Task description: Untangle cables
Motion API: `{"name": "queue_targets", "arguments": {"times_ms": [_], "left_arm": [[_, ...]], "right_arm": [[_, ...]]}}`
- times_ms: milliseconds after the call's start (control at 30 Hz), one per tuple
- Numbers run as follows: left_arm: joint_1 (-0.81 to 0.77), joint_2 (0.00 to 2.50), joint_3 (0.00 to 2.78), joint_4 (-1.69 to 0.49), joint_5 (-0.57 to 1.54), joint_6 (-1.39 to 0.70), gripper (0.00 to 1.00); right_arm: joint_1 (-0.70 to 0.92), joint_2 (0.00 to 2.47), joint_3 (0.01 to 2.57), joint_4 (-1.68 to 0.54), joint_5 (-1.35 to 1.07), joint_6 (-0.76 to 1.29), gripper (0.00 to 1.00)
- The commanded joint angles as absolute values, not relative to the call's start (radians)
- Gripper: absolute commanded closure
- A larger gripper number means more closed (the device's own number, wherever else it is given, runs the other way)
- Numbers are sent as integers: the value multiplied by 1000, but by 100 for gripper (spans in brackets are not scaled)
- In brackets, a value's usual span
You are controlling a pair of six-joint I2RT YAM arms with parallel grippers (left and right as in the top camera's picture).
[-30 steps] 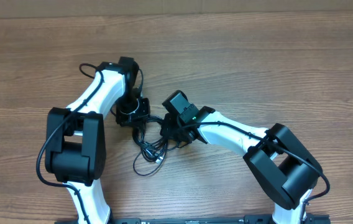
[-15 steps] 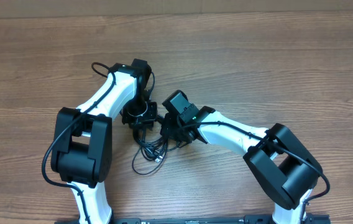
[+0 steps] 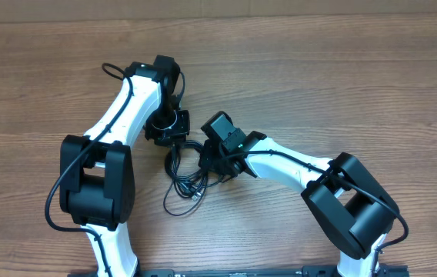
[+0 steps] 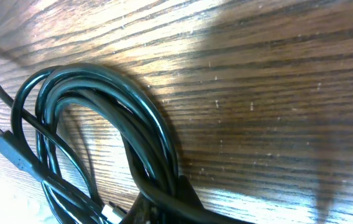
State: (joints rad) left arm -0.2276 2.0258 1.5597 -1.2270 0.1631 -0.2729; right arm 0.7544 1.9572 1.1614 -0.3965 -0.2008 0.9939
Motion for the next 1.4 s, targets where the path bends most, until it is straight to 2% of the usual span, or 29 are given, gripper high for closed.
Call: {"name": "queue_targets", "arguments": {"times_ms": [0,233,467,733,900,1367], "left_arm": [[-230,2035,1557,-1202,93,-258,71],[-230,2035,1493,-1128,85,-258,73],[-230,2035,1461,-1080,86,-258,83],[-230,2035,1449,-1090,86,-258,85],[-230,2035,1440,-1090,87,-258,96],[-243,2035,1436,-1185,124,-258,96]], "right_arm": [[751,1970,1177,-397,-184,995,95],[751,1970,1177,-397,-184,995,95],[751,1970,1177,-397,-184,995,95],[751,1970,1177,-397,-184,995,95],[751,1970,1177,-397,-184,995,95],[751,1970,1177,-397,-184,995,95]]}}
